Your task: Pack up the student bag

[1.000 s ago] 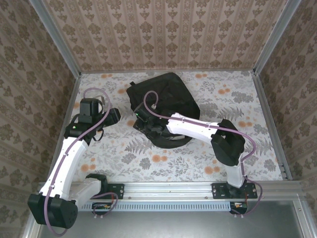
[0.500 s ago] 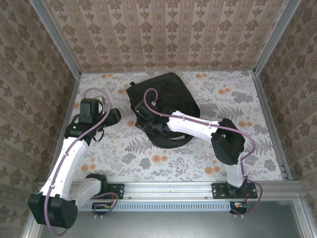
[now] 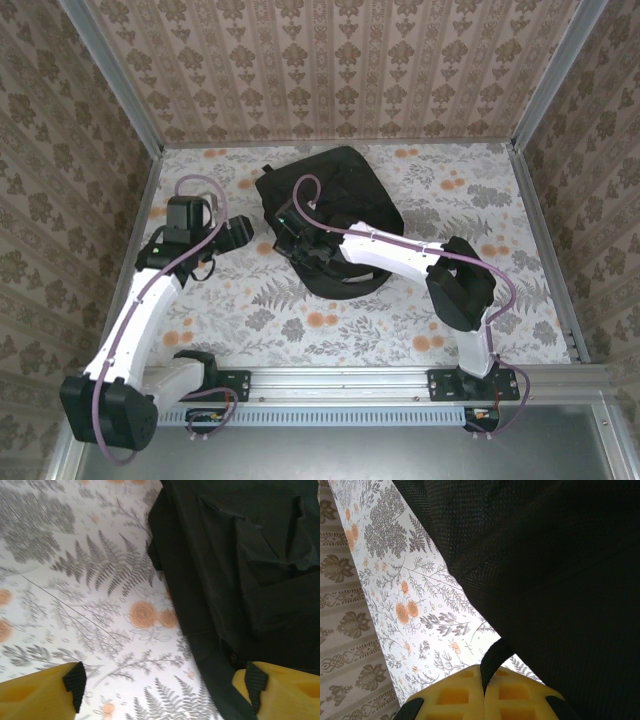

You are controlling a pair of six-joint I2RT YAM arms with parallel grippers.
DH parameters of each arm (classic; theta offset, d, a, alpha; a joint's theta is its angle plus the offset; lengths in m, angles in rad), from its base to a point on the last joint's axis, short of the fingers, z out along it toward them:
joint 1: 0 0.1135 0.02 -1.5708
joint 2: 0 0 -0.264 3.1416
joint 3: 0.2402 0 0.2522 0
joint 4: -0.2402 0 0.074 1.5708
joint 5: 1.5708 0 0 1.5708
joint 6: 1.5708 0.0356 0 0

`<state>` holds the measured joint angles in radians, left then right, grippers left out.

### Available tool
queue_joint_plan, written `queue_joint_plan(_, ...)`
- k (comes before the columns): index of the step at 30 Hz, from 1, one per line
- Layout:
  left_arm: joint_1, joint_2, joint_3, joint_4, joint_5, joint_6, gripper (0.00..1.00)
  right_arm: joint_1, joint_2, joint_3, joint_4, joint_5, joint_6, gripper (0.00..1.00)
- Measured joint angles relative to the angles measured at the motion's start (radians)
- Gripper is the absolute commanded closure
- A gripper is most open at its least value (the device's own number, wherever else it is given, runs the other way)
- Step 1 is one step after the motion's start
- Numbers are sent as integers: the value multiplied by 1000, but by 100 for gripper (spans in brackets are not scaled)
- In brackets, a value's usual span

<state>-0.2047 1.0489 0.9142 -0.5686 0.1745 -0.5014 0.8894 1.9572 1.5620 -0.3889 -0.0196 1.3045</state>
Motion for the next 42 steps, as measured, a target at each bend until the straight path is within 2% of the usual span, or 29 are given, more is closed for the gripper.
queue_joint_plan(3, 11, 92, 7, 19, 71, -64, 11, -7, 0, -31, 25, -22, -13, 100)
queue_joint_plan(8, 18, 278, 43, 107, 203, -172, 31, -39, 0, -72, 55, -121, -56, 100)
queue_joint_plan(11, 17, 365, 56, 172, 256, -217, 36, -54, -1, -77, 68, -173, -81, 100)
queue_joint_plan(14, 18, 455, 85, 235, 296, -248, 38, -60, -2, -90, 82, -203, -101, 100)
queue_joint_plan(19, 16, 575, 113, 338, 346, -298, 35, -66, -2, -96, 99, -236, -106, 100)
queue_joint_plan(23, 16, 646, 146, 373, 367, -317, 38, -69, -2, -98, 105, -251, -106, 100)
queue_joint_plan(26, 15, 687, 180, 394, 377, -326, 47, -72, -2, -103, 119, -259, -105, 100)
queue_joint_plan(34, 8, 747, 279, 430, 404, -326, 88, -72, -2, -102, 122, -266, -105, 100)
queue_joint_plan(37, 8, 763, 280, 446, 415, -312, 100, -72, -3, -92, 104, -266, -105, 100)
queue_joint_plan(42, 9, 786, 280, 490, 435, -311, 100, -72, -11, -91, 69, -265, -105, 100)
